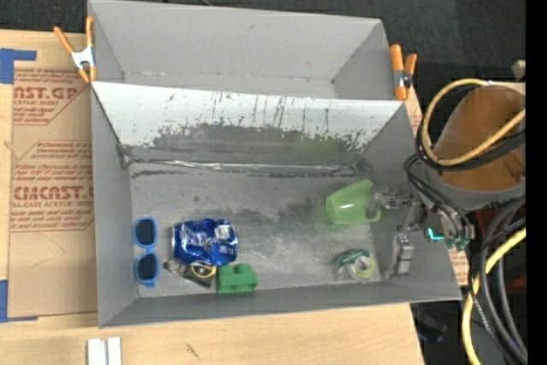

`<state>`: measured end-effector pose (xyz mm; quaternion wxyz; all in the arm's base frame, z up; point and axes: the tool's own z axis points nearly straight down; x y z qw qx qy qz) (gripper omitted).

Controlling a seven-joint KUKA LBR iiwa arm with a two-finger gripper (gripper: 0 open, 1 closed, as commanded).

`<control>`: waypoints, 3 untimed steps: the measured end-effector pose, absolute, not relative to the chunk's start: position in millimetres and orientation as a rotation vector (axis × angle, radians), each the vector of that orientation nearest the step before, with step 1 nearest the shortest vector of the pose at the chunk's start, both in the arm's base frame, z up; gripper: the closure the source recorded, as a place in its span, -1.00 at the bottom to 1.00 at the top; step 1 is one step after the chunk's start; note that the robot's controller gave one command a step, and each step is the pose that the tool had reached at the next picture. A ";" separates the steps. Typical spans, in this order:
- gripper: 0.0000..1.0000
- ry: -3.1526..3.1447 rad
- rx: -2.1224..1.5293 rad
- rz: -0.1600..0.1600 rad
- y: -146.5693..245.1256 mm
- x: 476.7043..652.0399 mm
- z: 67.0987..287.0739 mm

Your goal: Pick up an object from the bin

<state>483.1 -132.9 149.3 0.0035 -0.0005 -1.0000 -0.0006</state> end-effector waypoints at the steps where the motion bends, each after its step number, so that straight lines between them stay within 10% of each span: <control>1: -1.00 -3.140 0.457 0.008 -120.3 579.9 79.5; 3: -1.00 -3.106 0.517 0.001 -139.6 591.5 104.8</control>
Offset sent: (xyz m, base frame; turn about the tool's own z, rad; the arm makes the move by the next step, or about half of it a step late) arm 0.0870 0.0106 -0.0793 -0.2899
